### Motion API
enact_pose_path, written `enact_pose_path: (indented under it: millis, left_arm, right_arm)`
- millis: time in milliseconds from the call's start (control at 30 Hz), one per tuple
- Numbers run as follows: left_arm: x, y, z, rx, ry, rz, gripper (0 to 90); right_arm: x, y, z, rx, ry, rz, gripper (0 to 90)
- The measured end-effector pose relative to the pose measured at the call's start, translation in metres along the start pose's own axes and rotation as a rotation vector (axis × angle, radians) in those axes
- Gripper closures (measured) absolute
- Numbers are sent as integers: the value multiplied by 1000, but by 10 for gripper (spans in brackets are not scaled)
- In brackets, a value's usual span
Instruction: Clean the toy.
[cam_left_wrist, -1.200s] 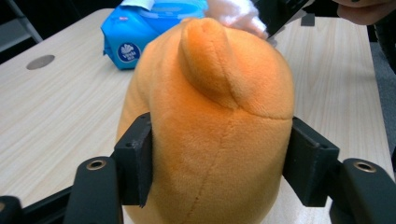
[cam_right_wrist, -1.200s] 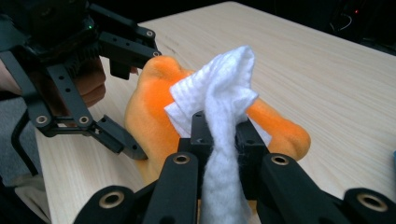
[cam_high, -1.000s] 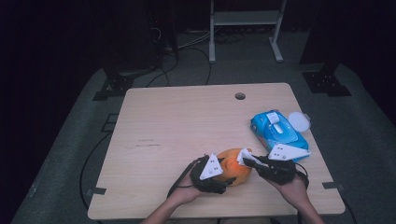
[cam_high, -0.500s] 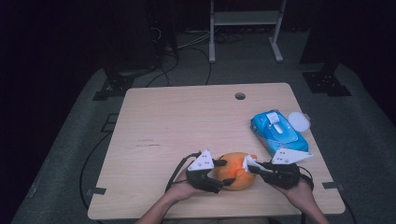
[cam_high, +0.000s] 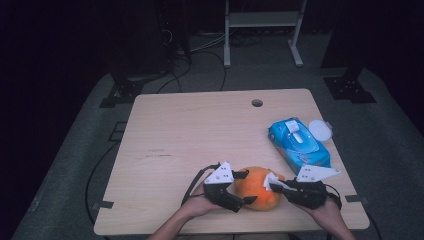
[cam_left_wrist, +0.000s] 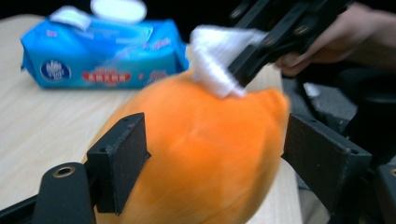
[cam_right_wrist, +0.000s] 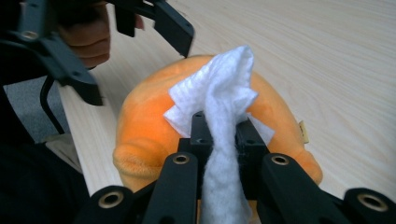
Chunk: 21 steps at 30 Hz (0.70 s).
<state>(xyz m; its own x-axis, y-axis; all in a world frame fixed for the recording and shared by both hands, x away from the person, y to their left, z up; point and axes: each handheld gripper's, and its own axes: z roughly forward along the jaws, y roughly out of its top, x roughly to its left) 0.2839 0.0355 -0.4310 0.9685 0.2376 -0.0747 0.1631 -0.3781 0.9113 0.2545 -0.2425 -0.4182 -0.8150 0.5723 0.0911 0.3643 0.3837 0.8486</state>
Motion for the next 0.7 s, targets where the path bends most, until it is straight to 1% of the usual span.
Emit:
enact_pose_path:
  millis: [67,100,133,167,233,267,333,400,433,467,533,600,700]
  left_arm:
    - [-4,-3,7,29,19,26,226]
    - [-4,-3,7,29,19,26,228]
    - [-11,-3,10,55,26,67,227]
    - [-13,-3,10,66,22,78,227]
    - [-15,-2,10,72,15,79,228]
    - [-15,0,8,72,-6,80,230]
    - [-13,3,6,53,-22,75,234]
    - [-9,8,5,34,-26,73,236]
    - [-7,10,5,25,-19,70,235]
    - [-5,13,6,25,-9,69,214]
    - [-2,17,11,26,-9,67,183]
    - [2,21,18,42,-22,70,158]
    - [7,26,29,86,-25,86,134]
  right_arm:
    - [0,-3,-2,7,-2,-3,801]
    - [0,-4,-2,10,-1,-7,801]
    - [-1,-5,-3,14,2,-7,801]
    - [-1,-6,-4,15,4,-10,801]
    - [-2,-7,-5,21,11,-10,801]
    - [-2,-9,-6,23,18,-15,800]
    - [-2,-11,-7,23,26,-15,800]
    - [-3,-13,-8,17,29,-15,800]
    - [-4,-15,-9,14,29,-15,801]
    - [-4,-16,-9,12,33,-13,800]
    - [-4,-18,-9,11,45,-22,800]
    - [-3,-18,-10,11,47,-35,800]
    - [-3,-19,-11,11,55,-45,800]
